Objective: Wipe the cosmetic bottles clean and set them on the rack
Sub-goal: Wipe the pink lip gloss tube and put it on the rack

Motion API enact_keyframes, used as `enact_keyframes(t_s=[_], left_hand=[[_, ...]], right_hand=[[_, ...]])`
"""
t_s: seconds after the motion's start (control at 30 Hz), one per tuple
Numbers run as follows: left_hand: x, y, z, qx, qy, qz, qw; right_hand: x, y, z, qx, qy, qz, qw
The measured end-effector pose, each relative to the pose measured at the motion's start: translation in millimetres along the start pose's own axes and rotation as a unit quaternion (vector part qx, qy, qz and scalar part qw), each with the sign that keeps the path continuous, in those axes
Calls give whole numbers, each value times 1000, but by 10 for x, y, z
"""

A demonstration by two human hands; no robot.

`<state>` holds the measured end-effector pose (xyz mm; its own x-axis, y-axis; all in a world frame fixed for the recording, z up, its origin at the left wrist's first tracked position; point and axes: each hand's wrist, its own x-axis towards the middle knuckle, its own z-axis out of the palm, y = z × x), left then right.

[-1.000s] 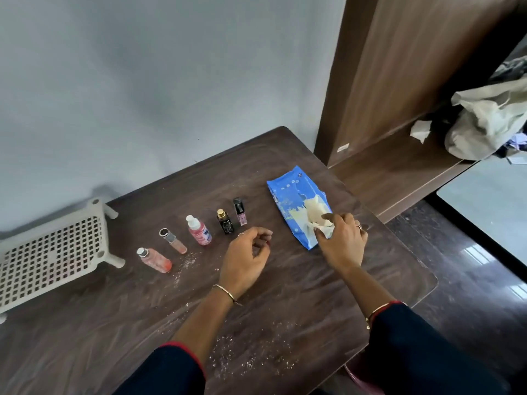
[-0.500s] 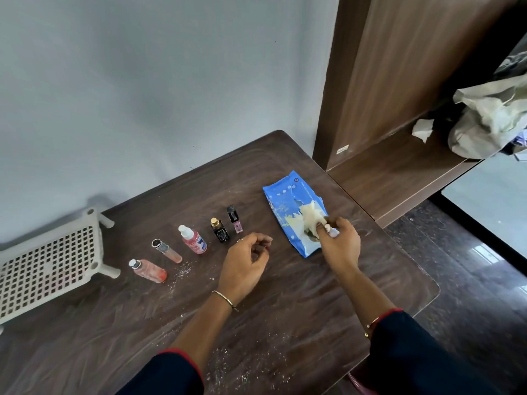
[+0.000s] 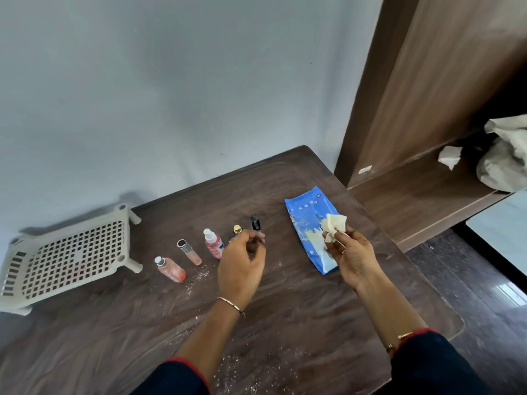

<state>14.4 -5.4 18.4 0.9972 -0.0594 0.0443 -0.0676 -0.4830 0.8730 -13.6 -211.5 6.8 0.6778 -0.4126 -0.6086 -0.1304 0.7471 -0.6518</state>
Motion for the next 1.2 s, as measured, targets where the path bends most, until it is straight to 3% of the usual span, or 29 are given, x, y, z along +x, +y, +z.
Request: enact_keyframes(t_s=[0.07, 0.17, 0.37, 0.47, 0.53, 0.63, 0.73, 0.8, 0.93, 1.2], left_hand=[[106, 14, -84, 33, 68, 8, 997], [288, 30, -172, 111, 98, 29, 988], [479, 35, -235, 167, 12, 5, 986], [517, 8, -259, 182, -12, 1, 983], [536, -13, -272, 182, -7, -3, 983], [567, -31, -282, 197, 12, -12, 980], [604, -55, -275, 224, 26, -16, 974], [612, -52, -268, 263, 27, -21, 964], [645, -20, -272, 329, 16, 2, 944], [714, -63, -251, 304, -49, 10, 951]], right_hand=[[-6, 76, 117, -14, -17, -9, 1000], [-32, 223, 335, -59, -37, -9, 998], [-53, 409, 665, -80, -67, 1, 995], [-39, 456, 783, -202, -52, -85, 974], [-13, 453, 867, -354, -52, -213, 909], [27, 464, 997, -507, -118, -387, 762], [92, 546, 1056, -590, -182, -463, 636], [127, 608, 1032, -618, -189, -490, 585], [139, 695, 949, -623, -167, -505, 574], [169, 740, 970, -592, -171, -521, 590]])
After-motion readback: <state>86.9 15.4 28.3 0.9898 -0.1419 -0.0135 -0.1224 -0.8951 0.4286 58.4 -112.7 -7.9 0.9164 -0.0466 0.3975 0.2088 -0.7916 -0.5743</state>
